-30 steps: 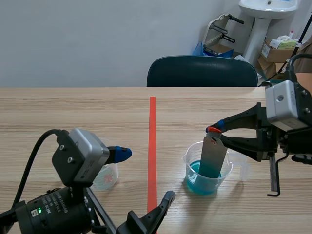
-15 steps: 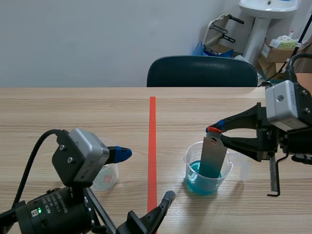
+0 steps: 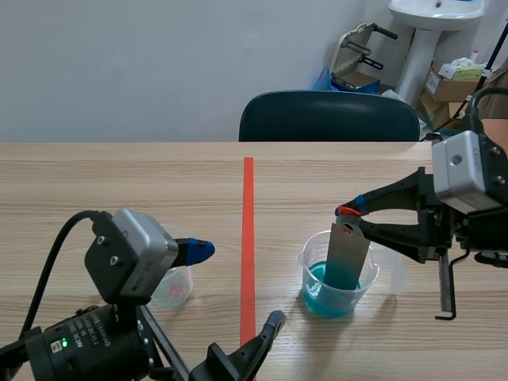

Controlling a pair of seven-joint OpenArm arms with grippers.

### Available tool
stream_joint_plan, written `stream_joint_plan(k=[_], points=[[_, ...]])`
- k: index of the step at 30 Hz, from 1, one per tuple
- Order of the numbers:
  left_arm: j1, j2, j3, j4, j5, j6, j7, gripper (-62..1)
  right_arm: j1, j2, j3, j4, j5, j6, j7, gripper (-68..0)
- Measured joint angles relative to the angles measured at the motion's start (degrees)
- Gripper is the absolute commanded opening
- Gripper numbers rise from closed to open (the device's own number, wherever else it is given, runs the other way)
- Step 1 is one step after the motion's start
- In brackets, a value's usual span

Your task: Do the redox reaction experiment

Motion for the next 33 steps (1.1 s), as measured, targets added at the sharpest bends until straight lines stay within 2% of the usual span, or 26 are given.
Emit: stream_joint_plan(k=[8, 14, 24, 33], points=[[0.0, 0.0, 0.0, 0.0, 0.0, 0.0, 0.0, 1.4, 0.0, 0.0, 0.09, 0.0, -0.22, 0.0, 0.42, -66.9], [0.0, 0.0, 0.0, 0.0, 0.0, 0.0, -0.02, 1.4, 0.0, 0.13, 2.16, 0.26, -0.42, 0.0, 1.81, -66.9], [0.0, 0.0, 0.0, 0.0, 0.0, 0.0, -0.02, 1.4, 0.0, 3.76, 2.23, 6.82, 0.26, 0.02, 3.26, -66.8], [-0.33, 0.0, 0.0, 0.0, 0.0, 0.0, -0.22, 1.4, 0.0, 9.88, 2.23, 11.74, 7.48, 0.04, 3.43, -66.8]])
